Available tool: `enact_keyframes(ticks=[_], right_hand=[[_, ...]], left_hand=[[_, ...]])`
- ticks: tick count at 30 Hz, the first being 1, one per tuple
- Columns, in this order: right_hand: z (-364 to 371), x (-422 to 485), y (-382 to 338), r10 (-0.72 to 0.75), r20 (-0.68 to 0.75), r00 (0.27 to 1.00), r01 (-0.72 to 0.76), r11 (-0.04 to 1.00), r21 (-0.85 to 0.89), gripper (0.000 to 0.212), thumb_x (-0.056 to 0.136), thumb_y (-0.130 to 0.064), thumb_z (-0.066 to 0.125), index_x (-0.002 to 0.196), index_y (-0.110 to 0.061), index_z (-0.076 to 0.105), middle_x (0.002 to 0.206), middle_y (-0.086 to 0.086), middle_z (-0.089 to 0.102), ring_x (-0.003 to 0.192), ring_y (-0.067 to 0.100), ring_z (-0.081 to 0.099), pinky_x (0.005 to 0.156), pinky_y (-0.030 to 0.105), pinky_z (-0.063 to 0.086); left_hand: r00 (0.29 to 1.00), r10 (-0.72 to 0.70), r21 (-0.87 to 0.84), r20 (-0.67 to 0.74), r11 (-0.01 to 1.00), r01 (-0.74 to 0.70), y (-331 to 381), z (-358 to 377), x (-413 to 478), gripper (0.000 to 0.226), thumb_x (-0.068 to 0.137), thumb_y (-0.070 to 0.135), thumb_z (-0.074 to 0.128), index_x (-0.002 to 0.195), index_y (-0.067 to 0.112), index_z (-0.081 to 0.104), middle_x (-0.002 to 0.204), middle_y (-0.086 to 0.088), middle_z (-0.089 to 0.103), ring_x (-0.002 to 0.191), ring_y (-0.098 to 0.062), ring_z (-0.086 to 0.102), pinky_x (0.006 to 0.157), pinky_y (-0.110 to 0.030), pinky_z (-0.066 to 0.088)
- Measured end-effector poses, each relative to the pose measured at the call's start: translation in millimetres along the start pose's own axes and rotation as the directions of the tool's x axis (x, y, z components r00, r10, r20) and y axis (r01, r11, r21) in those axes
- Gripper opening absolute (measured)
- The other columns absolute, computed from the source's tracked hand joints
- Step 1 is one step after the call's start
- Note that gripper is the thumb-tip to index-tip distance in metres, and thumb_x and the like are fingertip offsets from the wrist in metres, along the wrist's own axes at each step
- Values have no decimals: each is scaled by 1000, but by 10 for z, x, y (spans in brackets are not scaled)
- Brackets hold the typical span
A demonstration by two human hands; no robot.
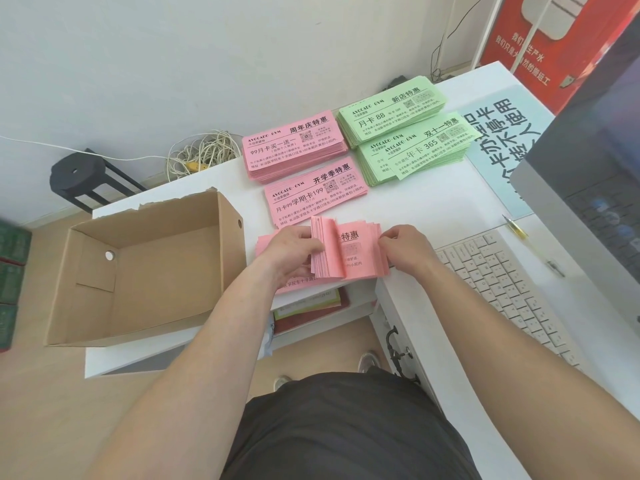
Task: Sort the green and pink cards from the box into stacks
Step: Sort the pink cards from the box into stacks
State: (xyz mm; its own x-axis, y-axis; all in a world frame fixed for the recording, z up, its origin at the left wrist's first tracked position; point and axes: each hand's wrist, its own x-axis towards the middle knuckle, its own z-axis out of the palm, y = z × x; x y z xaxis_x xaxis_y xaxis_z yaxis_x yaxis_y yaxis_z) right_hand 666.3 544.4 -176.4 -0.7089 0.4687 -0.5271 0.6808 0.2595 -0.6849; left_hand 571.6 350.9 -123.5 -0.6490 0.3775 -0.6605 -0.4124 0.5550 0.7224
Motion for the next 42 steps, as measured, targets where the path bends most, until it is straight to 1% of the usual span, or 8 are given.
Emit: enact_keyframes(ticks=[9, 14, 19, 23, 26, 30, 36, 42], right_hand=[[-10, 0, -15, -3, 7, 1000, 3, 1000, -25, 24, 90, -17, 49, 101, -17, 69, 102, 4, 71, 96, 29, 69, 89, 43, 56], [-8, -4, -32, 5, 3, 1000, -5, 1000, -19, 26, 91, -16, 48, 104, -10, 70, 101, 7, 72, 95, 29, 69, 89, 46, 56], [-9, -6, -34, 13, -4, 1000, -13, 1000, -10, 28, 88, -17, 49, 103, -5, 71, 102, 12, 73, 95, 32, 70, 89, 48, 57], [-9, -4, -42, 15, 1, 1000, -15, 1000, -17, 24, 90, -18, 49, 101, -13, 70, 101, 5, 72, 94, 28, 69, 89, 44, 57], [-10, -3, -39, 17, 2, 1000, -17, 1000, -17, 24, 90, -18, 49, 100, -12, 70, 100, 6, 71, 94, 29, 69, 88, 43, 56], [-9, -1, -41, 22, -8, 1000, -22, 1000, -11, 25, 90, -17, 50, 102, -9, 70, 100, 10, 72, 95, 31, 69, 89, 45, 56], [-9, -8, -50, 28, -5, 1000, -28, 1000, 4, 34, 87, -15, 48, 108, 2, 68, 104, 18, 73, 97, 35, 70, 89, 50, 57], [-8, -13, -53, 22, 0, 1000, -22, 1000, -12, 32, 87, -15, 48, 106, 1, 68, 102, 17, 73, 94, 35, 71, 88, 50, 57]], left_hand=[[1000, -26, -11, -16, 1000, 26, -72, -11, 67, 20, 95, 0, 62, 111, 7, 71, 101, -10, 77, 85, -20, 75, 73, -37, 62], [999, -24, 6, -33, 1000, 24, -85, -15, 83, 21, 97, 1, 58, 112, 9, 71, 102, -10, 77, 90, -24, 75, 78, -42, 62], [999, -31, 39, -29, 999, 32, -61, -17, 72, 24, 99, 2, 55, 99, 19, 72, 101, -7, 77, 97, -25, 74, 87, -46, 60], [999, -33, 38, -25, 999, 34, -35, -5, 45, 29, 100, -1, 51, 97, 19, 71, 100, -7, 77, 96, -25, 73, 86, -45, 60], [999, -33, 55, -25, 998, 34, -25, -6, 35, 27, 101, -1, 50, 108, 16, 71, 101, -6, 76, 95, -22, 74, 81, -41, 61], [999, -32, 62, -20, 998, 34, 14, 4, -5, 28, 102, -2, 47, 106, 16, 69, 97, -6, 75, 85, -18, 72, 64, -28, 60], [1000, -29, 99, 6, 995, 29, 8, 0, 10, 33, 101, -3, 44, 101, 18, 70, 108, -13, 75, 101, -26, 72, 87, -44, 59], [999, -30, 121, 13, 992, 28, 13, 4, 11, 39, 101, -5, 42, 98, 21, 71, 107, -13, 75, 100, -27, 73, 92, -48, 58]])
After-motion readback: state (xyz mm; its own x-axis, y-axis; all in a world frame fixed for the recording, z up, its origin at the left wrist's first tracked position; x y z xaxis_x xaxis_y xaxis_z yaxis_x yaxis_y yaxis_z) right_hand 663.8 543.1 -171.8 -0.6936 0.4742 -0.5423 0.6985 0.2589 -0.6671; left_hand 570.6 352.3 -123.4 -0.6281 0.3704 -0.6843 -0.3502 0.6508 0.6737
